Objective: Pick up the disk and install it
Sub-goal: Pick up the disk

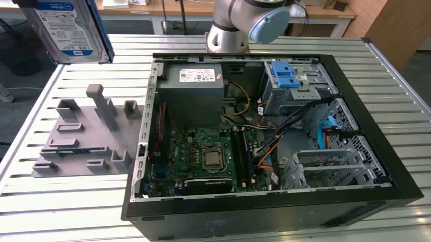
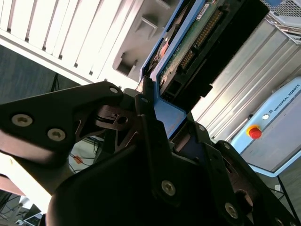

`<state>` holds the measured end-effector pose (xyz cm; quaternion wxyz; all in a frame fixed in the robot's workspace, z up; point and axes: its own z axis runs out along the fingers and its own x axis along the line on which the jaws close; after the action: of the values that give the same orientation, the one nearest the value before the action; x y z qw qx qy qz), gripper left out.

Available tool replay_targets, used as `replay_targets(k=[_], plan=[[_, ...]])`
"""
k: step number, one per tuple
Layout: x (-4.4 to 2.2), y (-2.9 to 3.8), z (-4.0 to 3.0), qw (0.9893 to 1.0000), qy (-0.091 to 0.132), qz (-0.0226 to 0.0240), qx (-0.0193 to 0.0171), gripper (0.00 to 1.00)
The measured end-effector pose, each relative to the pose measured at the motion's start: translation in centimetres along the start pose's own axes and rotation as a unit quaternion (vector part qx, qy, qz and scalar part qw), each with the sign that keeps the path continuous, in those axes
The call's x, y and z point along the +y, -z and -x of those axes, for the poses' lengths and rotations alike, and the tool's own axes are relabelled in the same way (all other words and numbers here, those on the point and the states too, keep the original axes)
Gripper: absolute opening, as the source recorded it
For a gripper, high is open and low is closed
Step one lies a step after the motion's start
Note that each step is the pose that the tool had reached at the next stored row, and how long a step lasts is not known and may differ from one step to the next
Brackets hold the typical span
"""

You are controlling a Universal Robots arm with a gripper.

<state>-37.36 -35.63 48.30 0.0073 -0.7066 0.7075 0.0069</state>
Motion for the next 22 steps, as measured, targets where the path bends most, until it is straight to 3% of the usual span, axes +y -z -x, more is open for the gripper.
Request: replay_targets(k=[22], plan=[[-2.01, 0.03, -1.39, 1.0, 0.0, 0.0001, 0.0, 0.36]])
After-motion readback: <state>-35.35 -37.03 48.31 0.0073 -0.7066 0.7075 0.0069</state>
